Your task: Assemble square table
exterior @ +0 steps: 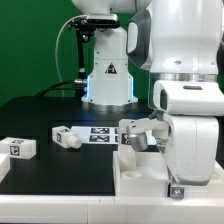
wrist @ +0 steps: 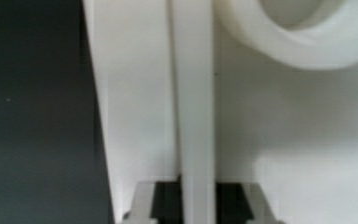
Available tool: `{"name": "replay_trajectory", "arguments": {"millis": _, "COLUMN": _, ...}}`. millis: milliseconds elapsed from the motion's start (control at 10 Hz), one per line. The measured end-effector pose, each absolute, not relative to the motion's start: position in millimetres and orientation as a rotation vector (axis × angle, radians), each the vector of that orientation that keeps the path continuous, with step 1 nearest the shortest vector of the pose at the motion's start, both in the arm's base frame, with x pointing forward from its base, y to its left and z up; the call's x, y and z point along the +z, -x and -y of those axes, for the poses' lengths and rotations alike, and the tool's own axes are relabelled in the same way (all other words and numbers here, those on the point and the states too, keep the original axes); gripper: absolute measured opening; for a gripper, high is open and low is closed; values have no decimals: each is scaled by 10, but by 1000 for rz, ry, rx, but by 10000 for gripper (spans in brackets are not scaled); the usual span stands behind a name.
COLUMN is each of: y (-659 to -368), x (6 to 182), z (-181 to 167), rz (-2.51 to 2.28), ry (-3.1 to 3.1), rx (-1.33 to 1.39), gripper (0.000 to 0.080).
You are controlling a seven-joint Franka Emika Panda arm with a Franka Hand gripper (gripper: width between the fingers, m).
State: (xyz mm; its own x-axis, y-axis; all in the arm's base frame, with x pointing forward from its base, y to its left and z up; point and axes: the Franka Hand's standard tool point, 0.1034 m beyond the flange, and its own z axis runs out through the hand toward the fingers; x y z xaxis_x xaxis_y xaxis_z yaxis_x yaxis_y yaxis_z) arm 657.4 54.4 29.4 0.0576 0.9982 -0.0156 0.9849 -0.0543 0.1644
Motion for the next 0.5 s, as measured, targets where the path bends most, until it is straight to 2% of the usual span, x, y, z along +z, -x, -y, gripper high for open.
{"name": "replay_trajectory", "arguments": {"millis": 200, "y": -6547, "x": 292, "z": -544, "rz": -2062, "ry": -2197, "rx": 144, "gripper": 47}}
{"name": "replay_trajectory", "arguments": {"millis": 300, "y": -6556, "x": 318, "z": -530, "rz": -2034, "ry": -2222, "rx": 144, "gripper": 230}}
{"name": "replay_trajectory", "arguments": {"millis": 400, "y": -6602, "x": 464, "z": -489, "rz": -2018, "ry": -2217, "rx": 154, "gripper": 370}}
{"name": "replay_trajectory", "arguments": {"millis": 500, "y": -6607, "x": 686, "z": -457, "rz": -1916, "ry": -2310, "rx": 160, "gripper": 505}}
